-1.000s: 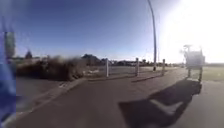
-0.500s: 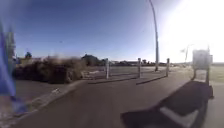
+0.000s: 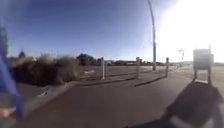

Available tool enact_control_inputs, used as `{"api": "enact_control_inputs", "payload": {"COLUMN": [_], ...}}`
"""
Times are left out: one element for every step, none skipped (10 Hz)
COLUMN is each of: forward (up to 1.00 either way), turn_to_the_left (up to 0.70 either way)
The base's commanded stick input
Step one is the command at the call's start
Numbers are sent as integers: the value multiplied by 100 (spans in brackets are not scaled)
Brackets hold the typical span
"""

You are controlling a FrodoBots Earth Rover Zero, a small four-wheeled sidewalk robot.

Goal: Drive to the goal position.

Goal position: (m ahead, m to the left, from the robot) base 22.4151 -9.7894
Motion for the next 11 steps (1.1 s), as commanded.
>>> {"api": "enact_control_inputs", "payload": {"forward": [70,70,70,70,70,70,70,70,70,70,70], "turn_to_the_left": [0,0,0,0,0,0,0,0,0,0,0]}}
